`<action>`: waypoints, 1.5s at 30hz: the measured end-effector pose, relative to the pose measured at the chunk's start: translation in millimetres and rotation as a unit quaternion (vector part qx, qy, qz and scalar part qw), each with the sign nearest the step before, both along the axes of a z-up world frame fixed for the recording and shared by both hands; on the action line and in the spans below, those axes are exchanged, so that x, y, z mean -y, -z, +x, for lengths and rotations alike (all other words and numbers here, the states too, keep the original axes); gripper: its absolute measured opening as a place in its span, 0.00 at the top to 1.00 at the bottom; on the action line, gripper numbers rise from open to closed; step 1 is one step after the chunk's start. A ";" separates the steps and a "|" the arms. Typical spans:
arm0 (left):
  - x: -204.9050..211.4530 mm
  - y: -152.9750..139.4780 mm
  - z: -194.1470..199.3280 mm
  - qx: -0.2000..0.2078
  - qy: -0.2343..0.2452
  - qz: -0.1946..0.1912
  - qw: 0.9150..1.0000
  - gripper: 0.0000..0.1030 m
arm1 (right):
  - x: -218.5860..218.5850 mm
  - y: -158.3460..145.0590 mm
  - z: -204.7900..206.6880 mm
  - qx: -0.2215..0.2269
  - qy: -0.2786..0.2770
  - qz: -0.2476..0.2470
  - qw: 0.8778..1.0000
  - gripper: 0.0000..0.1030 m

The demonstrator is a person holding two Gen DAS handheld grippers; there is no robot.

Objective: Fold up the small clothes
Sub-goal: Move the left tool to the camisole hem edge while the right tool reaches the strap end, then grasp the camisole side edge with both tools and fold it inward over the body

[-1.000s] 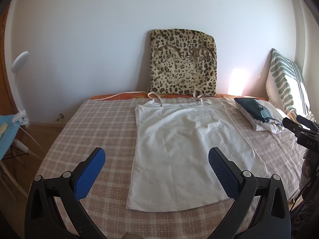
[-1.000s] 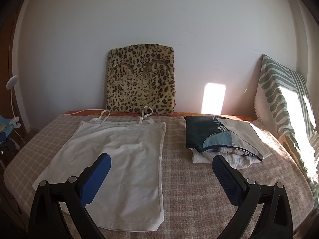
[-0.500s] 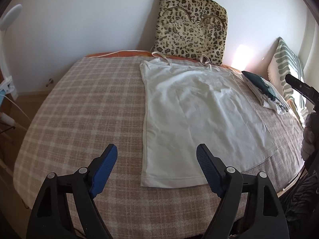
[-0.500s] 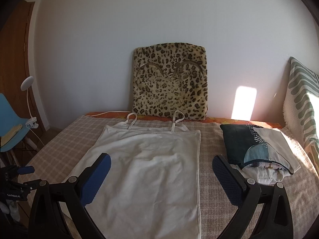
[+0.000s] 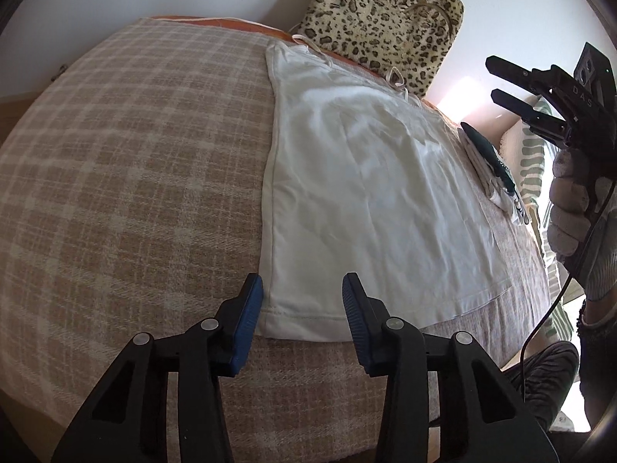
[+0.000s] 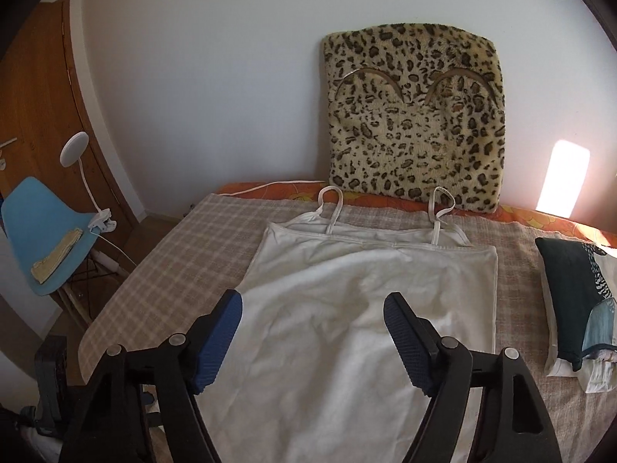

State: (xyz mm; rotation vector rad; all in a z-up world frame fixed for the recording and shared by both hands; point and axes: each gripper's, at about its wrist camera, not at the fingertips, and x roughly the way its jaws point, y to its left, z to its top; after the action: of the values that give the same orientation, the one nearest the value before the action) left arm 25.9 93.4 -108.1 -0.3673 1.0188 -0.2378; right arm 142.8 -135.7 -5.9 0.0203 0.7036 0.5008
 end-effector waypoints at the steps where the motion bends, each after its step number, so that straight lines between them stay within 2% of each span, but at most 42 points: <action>1: -0.9 0.6 2.0 0.000 0.000 0.001 1.000 0.61 | -8.4 1.2 8.7 -0.011 -0.008 0.002 1.000 0.30; 4: -3.7 4.7 6.1 -0.006 -0.004 -0.002 1.000 0.64 | -42.4 7.0 35.4 -0.034 -0.041 -0.004 0.999 0.32; 6: -7.0 8.4 7.5 -0.012 -0.009 -0.012 1.000 0.70 | -63.2 11.2 50.0 -0.044 -0.053 -0.013 0.998 0.33; 10: -13.4 11.2 9.4 -0.013 -0.016 -0.021 1.000 0.75 | -99.9 19.5 79.7 -0.058 -0.065 -0.035 0.996 0.37; 23: -15.9 16.2 16.4 -0.011 -0.018 -0.036 0.999 0.83 | -166.3 65.5 167.4 -0.133 -0.055 -0.049 0.988 0.47; 28: -14.4 17.7 20.6 -0.010 -0.011 -0.035 0.999 0.90 | -193.8 84.3 188.8 -0.145 -0.055 -0.081 0.985 0.51; 34: -21.1 20.4 23.4 -0.018 -0.015 -0.070 0.997 0.91 | -219.2 106.7 214.3 -0.155 -0.036 -0.134 0.978 0.52; 38: -15.5 19.6 23.7 -0.014 -0.006 -0.061 0.998 0.94 | -234.5 116.6 223.1 -0.160 -0.026 -0.175 0.971 0.63; 41: -14.8 18.5 23.4 -0.008 -0.002 -0.059 0.998 0.96 | -244.2 118.4 225.6 -0.142 -0.021 -0.209 0.967 0.80; 45: -13.3 15.4 20.5 0.005 0.001 -0.054 0.999 0.97 | -243.6 115.4 232.7 -0.144 -0.020 -0.200 0.969 0.93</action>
State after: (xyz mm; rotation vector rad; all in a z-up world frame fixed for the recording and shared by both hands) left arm 46.5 106.7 -123.5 -0.4627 0.9989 -0.2973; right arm 375.5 107.9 -121.3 -0.3056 1.0824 0.3897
